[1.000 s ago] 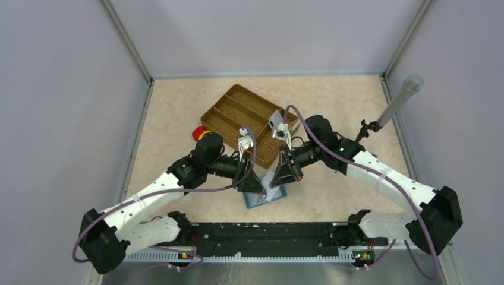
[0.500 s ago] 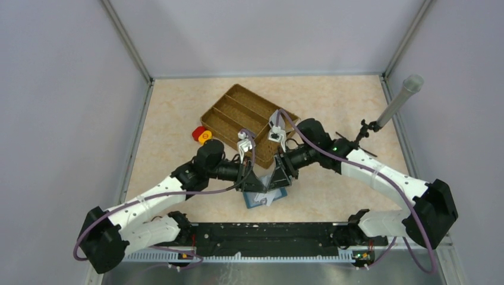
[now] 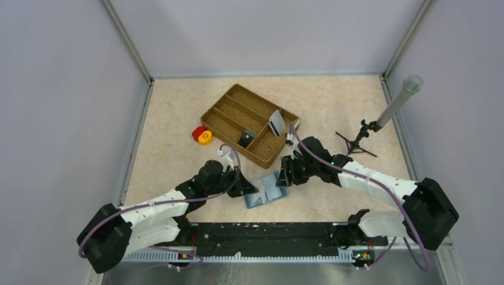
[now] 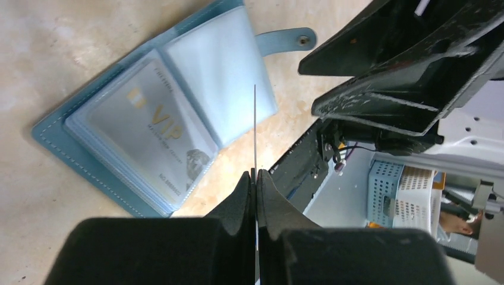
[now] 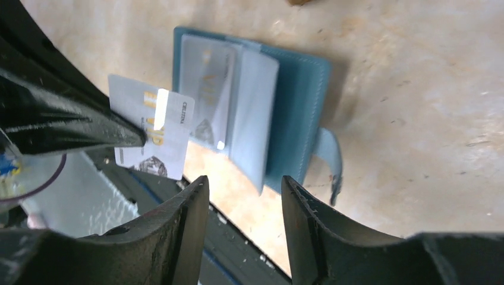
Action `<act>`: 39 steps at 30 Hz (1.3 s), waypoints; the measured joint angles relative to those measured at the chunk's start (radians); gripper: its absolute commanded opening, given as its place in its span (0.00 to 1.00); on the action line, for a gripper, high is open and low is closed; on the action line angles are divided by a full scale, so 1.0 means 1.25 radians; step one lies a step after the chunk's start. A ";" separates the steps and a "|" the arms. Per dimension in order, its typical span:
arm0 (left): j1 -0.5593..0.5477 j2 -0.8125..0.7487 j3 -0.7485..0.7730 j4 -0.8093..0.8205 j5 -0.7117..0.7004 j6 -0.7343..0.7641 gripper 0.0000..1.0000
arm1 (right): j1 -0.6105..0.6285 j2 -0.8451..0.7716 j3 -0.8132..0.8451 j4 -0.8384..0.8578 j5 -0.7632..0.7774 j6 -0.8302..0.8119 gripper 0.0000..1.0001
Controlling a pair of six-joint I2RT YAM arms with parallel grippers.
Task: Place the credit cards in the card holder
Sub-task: Insert the credit card into the card holder.
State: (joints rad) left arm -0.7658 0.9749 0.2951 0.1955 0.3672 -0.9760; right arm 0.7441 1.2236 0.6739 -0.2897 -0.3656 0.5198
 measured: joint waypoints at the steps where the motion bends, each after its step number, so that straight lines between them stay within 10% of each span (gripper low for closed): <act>1: -0.002 0.013 -0.008 0.016 -0.010 -0.018 0.00 | 0.000 0.005 -0.002 0.003 0.021 0.007 0.45; 14: -0.005 0.068 -0.019 0.055 -0.066 -0.088 0.00 | 0.000 0.114 -0.016 0.104 0.044 0.035 0.33; 23: -0.005 0.117 -0.020 0.065 -0.059 -0.099 0.00 | 0.001 0.165 -0.023 0.121 0.045 0.057 0.01; 39: -0.005 0.231 -0.052 0.208 -0.006 -0.135 0.00 | 0.004 0.197 -0.032 0.111 0.088 0.112 0.00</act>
State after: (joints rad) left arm -0.7723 1.2633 0.2298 0.4553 0.3599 -1.1442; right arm 0.7490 1.4700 0.6342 -0.1513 -0.2562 0.6598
